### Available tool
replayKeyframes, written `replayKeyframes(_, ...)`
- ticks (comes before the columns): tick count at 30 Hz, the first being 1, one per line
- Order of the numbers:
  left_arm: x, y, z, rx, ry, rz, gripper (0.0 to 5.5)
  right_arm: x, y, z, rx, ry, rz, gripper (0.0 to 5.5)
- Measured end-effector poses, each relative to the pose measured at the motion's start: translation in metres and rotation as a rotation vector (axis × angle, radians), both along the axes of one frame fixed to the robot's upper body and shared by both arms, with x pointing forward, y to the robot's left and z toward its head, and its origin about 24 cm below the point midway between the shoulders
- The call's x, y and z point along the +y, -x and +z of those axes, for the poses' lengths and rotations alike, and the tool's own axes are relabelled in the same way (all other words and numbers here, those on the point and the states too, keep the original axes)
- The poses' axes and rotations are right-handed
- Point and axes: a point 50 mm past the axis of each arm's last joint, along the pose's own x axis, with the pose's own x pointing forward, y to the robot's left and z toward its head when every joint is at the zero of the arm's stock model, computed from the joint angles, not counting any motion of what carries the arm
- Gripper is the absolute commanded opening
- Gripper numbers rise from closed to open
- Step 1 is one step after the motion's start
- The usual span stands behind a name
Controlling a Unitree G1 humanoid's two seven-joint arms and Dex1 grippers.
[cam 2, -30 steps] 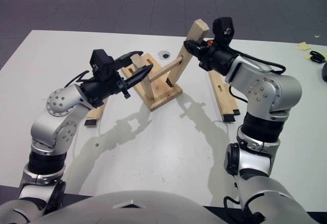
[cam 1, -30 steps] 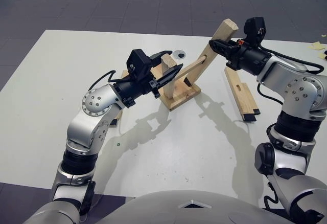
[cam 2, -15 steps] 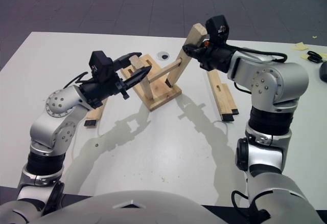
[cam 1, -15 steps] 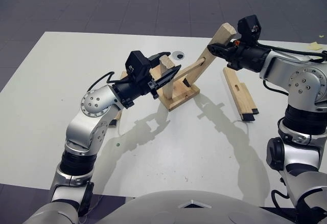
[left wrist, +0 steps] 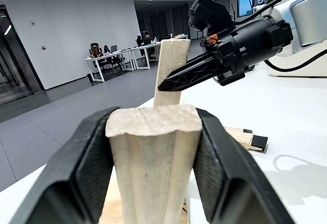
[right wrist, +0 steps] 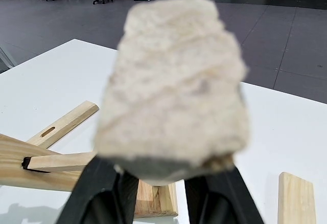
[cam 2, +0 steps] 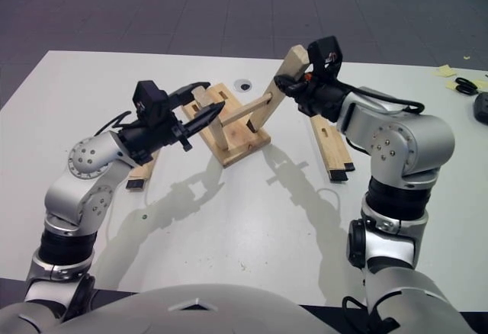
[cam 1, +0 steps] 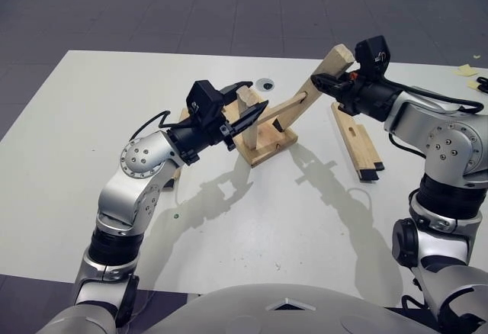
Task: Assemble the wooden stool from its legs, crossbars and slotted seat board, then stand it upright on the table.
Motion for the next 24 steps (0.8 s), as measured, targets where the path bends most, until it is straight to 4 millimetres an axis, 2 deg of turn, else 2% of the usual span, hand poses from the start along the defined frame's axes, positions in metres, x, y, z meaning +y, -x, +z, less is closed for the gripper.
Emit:
replayKeyframes(1,0.000,0.000,0.000,0.001,0.001,0.002,2.04,0.000,0.000,0.000,0.002,-0.001,0.000,1.40)
replayKeyframes(6,-0.003,0.001,0.000,0.000,0.016,0.005,2.04,0.005,-0.003,-0.007,0.069,-0.002,0.016,2.24)
replayKeyframes(24,-0.006,-0.001,0.003,-0.011,0.018,-0.006,2.04,0.012,-0.011,-0.004,0.084,-0.183,0.061,5.24)
